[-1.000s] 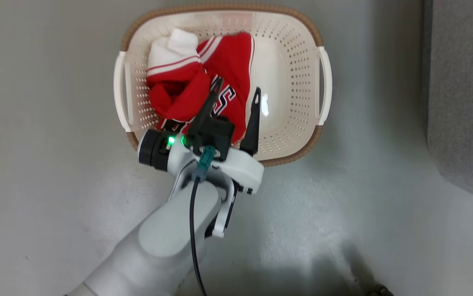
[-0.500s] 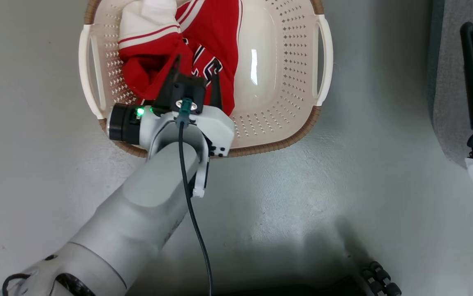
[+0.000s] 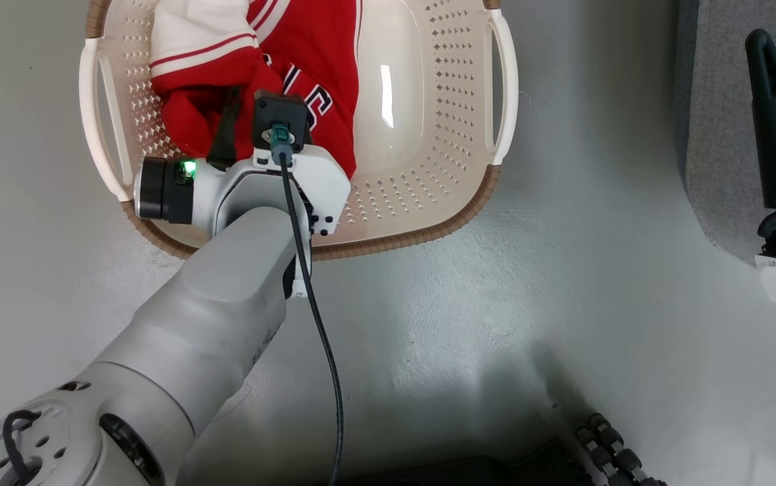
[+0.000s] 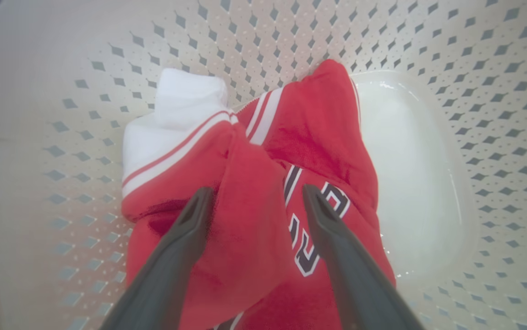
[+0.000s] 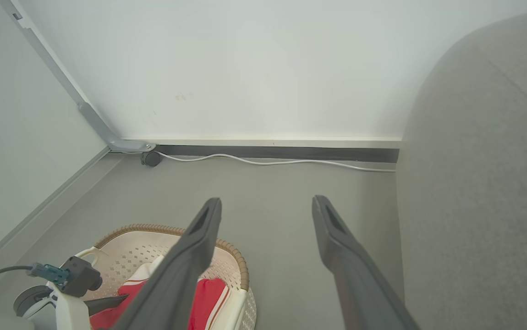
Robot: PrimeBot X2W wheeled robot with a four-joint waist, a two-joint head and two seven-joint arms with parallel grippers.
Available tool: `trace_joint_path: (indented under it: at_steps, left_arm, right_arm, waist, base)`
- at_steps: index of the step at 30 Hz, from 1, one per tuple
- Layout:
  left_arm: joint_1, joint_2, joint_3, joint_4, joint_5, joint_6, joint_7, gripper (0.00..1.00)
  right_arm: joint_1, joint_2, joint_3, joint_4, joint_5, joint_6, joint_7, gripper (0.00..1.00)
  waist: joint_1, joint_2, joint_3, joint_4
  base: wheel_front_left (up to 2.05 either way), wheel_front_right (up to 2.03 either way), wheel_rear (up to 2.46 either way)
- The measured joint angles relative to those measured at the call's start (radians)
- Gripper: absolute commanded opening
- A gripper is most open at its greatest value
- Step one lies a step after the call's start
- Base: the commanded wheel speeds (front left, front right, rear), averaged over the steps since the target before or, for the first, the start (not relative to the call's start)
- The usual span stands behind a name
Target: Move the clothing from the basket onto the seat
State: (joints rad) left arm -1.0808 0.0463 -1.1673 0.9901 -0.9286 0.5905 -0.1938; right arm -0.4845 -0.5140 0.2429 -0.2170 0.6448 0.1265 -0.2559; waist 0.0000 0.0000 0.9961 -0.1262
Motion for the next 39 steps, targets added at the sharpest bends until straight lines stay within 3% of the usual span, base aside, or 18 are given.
trace_joint_path:
  at_steps: [1,2,3,4,10,18,30,39]
  left_arm:
    - [-0.002,0.000,-0.010,0.001,-0.009,0.000,0.000,1.00]
    - [-0.004,0.000,-0.019,0.001,-0.018,0.000,0.000,0.89]
    - [-0.004,-0.001,-0.027,-0.001,-0.030,0.000,0.000,0.08]
    - [-0.004,0.000,-0.033,-0.002,-0.045,0.000,-0.001,0.00]
    - [0.014,0.001,-0.067,-0.020,-0.125,-0.010,-0.035,0.00]
    - [0.073,0.002,-0.068,-0.068,-0.134,-0.036,-0.055,0.00]
    - [0.230,0.000,0.114,-0.202,0.080,-0.063,-0.058,0.00]
    - [0.370,-0.001,0.248,-0.263,0.225,-0.122,-0.058,0.00]
  right_arm:
    - [0.000,0.001,0.000,0.000,0.000,0.000,0.000,1.00]
    - [0.000,0.002,0.000,0.001,0.000,0.000,0.000,1.00]
    - [0.000,0.003,0.000,0.002,0.000,0.000,0.000,1.00]
    - [-0.001,0.004,0.000,0.003,0.000,0.000,0.000,1.00]
    - [-0.003,0.012,0.002,0.012,0.006,0.000,0.000,1.00]
    - [0.003,0.021,0.002,0.048,0.006,0.000,0.000,1.00]
    - [0.075,0.067,-0.027,0.142,-0.013,0.000,0.000,1.00]
    - [0.149,0.128,-0.034,0.249,-0.057,0.000,0.000,1.00]
  waist:
    - [0.0000,0.0000,0.001,-0.001]
    - [0.0000,0.0000,0.001,-0.001]
    - [0.0000,0.0000,0.000,-0.001]
    - [0.0000,0.0000,-0.003,0.000]
    - [0.0000,0.0000,-0.051,0.003]
    - [0.0001,0.0000,-0.136,0.011]
    - [0.0000,0.0000,-0.317,0.033]
    - [0.0000,0.0000,-0.495,0.045]
  base:
    - [0.00,0.00,0.00]
    - [0.00,0.00,0.00]
    - [0.00,0.00,0.00]
    - [0.00,0.00,0.00]
    - [0.00,0.00,0.00]
    - [0.00,0.00,0.00]
    - [0.00,0.00,0.00]
    - [0.00,0.00,0.00]
